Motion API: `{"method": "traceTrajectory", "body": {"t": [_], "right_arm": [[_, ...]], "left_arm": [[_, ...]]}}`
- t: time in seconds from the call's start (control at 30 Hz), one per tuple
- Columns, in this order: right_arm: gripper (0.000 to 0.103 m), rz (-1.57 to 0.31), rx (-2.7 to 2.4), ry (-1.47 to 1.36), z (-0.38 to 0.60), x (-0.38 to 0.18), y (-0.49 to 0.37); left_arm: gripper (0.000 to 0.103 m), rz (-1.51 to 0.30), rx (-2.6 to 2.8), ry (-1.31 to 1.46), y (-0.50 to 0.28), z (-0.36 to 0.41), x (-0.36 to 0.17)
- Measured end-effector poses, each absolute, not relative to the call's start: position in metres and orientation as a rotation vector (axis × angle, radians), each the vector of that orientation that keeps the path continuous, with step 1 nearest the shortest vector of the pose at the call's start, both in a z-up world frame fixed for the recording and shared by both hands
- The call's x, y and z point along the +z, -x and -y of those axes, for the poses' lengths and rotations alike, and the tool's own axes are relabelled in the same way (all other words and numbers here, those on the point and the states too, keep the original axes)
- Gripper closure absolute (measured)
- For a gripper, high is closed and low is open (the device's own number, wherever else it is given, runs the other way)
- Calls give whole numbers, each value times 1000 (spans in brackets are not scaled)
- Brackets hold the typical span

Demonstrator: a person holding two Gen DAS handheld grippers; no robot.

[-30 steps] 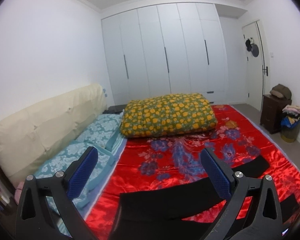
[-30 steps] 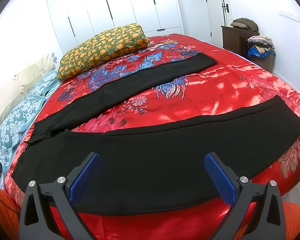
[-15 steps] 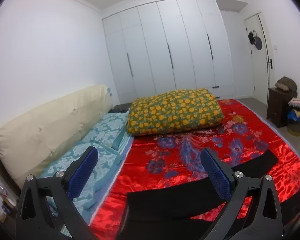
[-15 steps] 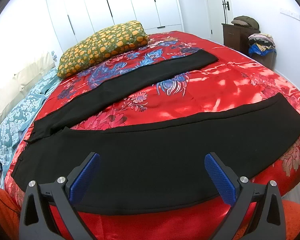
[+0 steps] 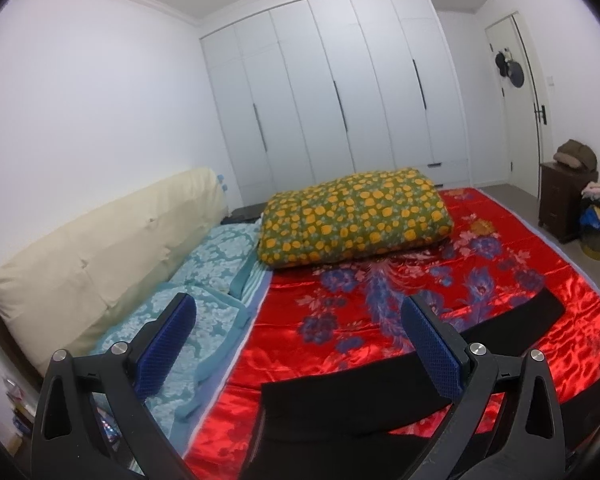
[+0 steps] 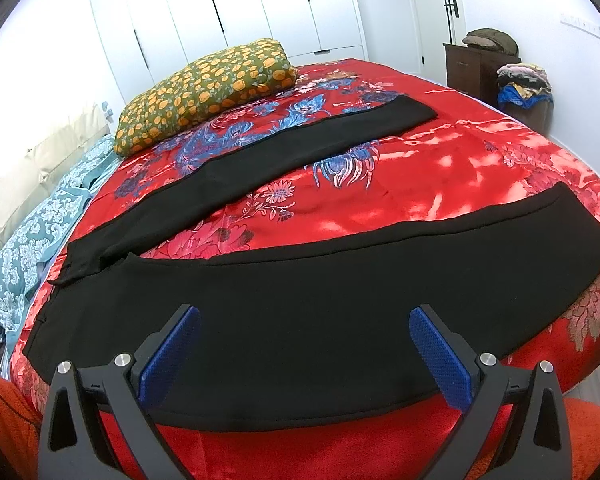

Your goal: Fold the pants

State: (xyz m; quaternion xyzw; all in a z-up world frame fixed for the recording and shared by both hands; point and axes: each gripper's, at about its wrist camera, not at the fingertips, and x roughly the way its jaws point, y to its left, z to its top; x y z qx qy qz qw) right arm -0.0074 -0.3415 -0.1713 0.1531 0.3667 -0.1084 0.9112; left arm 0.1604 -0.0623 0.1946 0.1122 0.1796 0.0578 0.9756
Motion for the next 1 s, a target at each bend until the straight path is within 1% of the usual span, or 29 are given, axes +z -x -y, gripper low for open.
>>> {"method": "traceTrajectory", "body": {"t": [0.3, 0.43, 0.5, 0.57, 0.63, 0.67, 0.7, 0.77, 0.87, 0.93, 1.0], "right_arm": [[0, -761, -223, -315, 340, -174, 6], [0, -763, -198, -381, 349, -170, 2], [0, -734, -201, -439, 367, -158, -1], [0, -696, -210, -499, 395, -142, -10], [0, -692, -207, -531, 422, -130, -26], [0, -693, -211, -531, 438, -124, -38], [0, -700, -221, -521, 455, -119, -53], [0, -735, -230, -495, 485, -116, -86], [0, -843, -208, -448, 532, -126, -155], [0, -900, -192, -400, 563, -136, -205], [0, -943, -186, -346, 594, -142, -253]], "left_arm": [[0, -371, 119, -235, -165, 62, 188], [0, -429, 118, -256, -183, 52, 158], [0, -501, 132, -264, -202, 41, 122], [0, -592, 158, -258, -225, 28, 74], [0, -680, 182, -239, -247, 15, 17], [0, -739, 192, -219, -261, 9, -21], [0, -777, 192, -201, -268, 5, -44], [1, -881, 163, -116, -291, -4, -107], [1, -904, 136, -58, -307, -10, -170], [1, -926, 155, -77, -316, -15, -211], [0, -964, 158, -84, -319, -19, -242]]}}
